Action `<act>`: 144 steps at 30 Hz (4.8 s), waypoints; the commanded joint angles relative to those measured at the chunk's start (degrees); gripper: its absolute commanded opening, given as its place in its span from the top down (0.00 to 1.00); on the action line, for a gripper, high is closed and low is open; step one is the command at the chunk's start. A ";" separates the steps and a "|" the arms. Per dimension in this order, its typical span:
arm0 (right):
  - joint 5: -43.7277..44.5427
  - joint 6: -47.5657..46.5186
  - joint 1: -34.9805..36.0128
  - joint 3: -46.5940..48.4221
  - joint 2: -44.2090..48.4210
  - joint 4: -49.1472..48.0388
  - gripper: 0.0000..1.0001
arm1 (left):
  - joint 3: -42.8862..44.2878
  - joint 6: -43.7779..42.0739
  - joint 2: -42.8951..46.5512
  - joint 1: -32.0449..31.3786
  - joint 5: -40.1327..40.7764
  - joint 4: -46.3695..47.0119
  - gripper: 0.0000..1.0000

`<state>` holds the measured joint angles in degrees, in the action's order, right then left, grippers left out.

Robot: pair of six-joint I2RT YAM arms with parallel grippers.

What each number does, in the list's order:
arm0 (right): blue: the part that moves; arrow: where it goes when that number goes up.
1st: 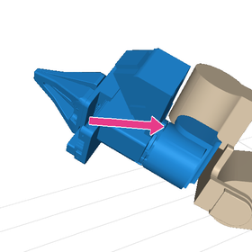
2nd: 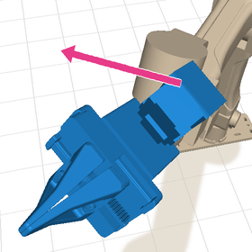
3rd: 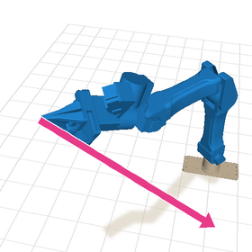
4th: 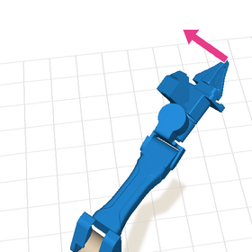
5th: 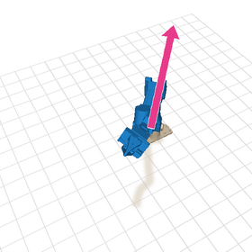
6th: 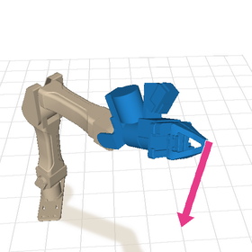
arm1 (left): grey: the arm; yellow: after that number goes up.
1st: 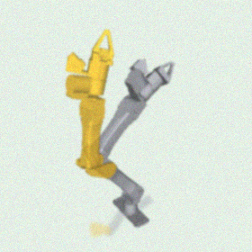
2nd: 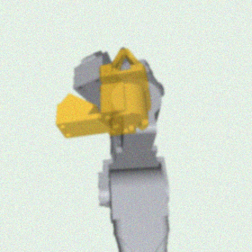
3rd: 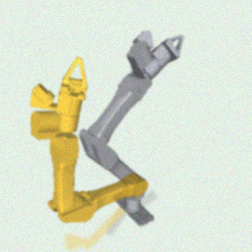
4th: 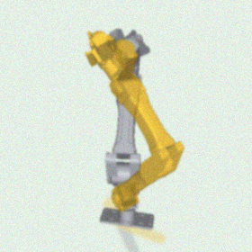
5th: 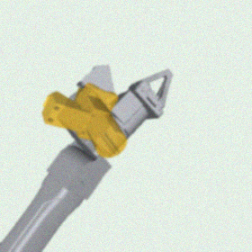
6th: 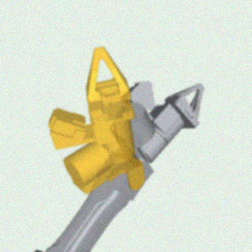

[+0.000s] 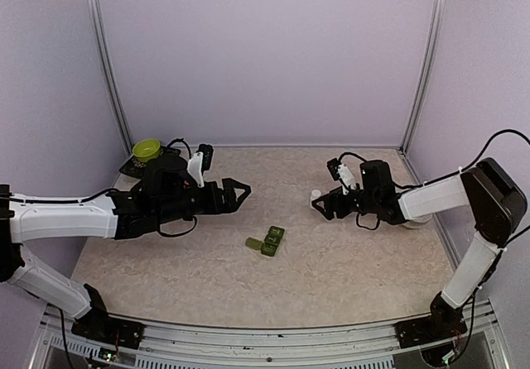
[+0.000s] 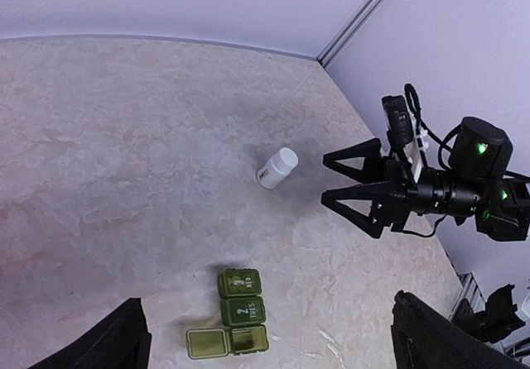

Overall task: Sort the pills into containers
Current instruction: Place the pill bottle at the center of the board, then close the pill bottle at the center of the board.

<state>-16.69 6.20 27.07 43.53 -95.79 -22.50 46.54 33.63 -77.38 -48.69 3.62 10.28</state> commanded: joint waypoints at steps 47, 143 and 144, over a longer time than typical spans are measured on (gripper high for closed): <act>2.45 -4.86 3.60 9.45 -10.14 10.60 0.68 | 2.90 -4.45 -7.97 0.65 0.40 1.56 0.01; 17.22 16.85 11.34 -20.47 51.67 27.94 0.00 | 60.09 -26.47 -54.79 -9.85 -12.65 -33.77 0.84; 16.05 16.57 11.32 -21.07 52.67 26.63 0.00 | 59.05 -26.30 -53.30 -9.85 -13.36 -32.56 0.84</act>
<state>5.52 25.89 38.83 24.73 -46.13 10.52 107.07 6.61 -134.85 -58.85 -6.66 -25.26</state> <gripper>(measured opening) 0.995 0.322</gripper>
